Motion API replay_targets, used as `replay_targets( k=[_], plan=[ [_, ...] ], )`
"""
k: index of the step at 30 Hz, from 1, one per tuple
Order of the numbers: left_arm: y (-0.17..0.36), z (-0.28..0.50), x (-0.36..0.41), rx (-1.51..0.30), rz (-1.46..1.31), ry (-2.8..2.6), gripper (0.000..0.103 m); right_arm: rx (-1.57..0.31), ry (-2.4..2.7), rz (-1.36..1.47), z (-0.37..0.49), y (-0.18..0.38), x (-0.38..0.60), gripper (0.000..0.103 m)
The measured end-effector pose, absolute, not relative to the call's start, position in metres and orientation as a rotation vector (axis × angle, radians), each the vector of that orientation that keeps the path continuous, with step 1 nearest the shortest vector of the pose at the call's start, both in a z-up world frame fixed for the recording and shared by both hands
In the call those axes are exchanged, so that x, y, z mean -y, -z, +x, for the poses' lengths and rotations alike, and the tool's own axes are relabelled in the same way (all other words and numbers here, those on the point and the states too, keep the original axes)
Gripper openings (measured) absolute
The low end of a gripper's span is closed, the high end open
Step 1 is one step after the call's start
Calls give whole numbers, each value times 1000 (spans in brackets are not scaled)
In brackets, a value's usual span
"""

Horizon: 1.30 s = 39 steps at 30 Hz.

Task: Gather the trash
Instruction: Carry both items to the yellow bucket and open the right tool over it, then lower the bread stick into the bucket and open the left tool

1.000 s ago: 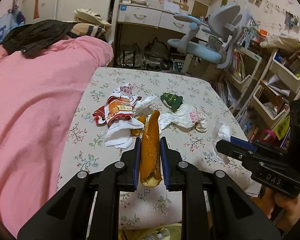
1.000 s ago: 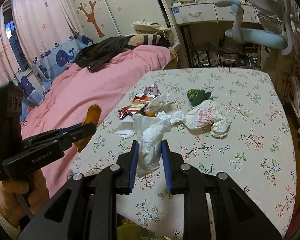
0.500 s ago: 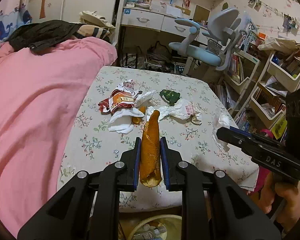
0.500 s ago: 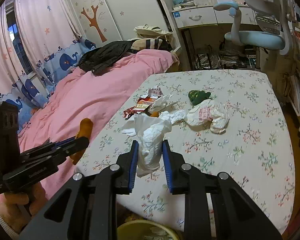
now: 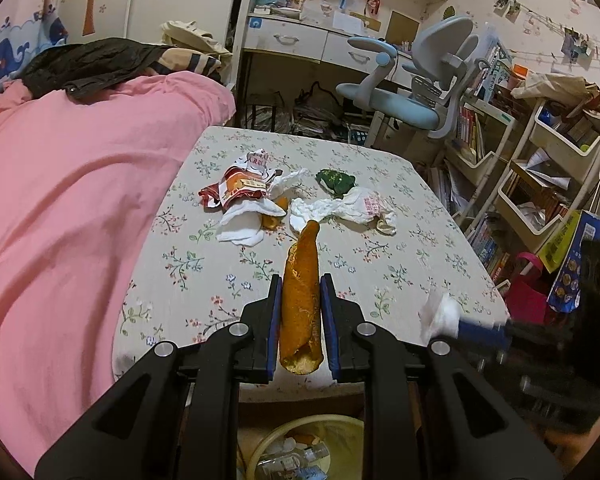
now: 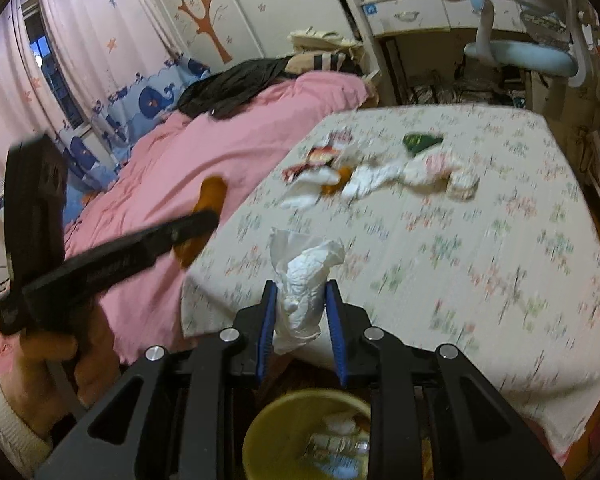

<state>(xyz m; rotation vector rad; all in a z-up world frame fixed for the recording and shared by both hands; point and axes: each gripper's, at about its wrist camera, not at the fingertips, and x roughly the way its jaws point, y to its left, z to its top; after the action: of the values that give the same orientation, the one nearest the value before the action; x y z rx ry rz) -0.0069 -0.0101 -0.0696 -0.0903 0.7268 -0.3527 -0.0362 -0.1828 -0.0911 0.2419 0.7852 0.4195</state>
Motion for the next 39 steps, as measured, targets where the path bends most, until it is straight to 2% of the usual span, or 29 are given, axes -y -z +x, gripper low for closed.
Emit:
replay_targets(
  k=[10,15,28,39],
  plan=[
    [73,-27,12,-730,-85,359,18,-976,-486,181,-74,134,157,29],
    [77,-35,14,-738,-77,363,18,-1027,-494,169,-87,147,154,40],
    [95,-63,29,-785,-21,390,18,-842,-344,289,-92,119,193,54],
    [142,-106,63,-945,104,460,18,-711,-205,373,-96,102,225,64]
  ],
)
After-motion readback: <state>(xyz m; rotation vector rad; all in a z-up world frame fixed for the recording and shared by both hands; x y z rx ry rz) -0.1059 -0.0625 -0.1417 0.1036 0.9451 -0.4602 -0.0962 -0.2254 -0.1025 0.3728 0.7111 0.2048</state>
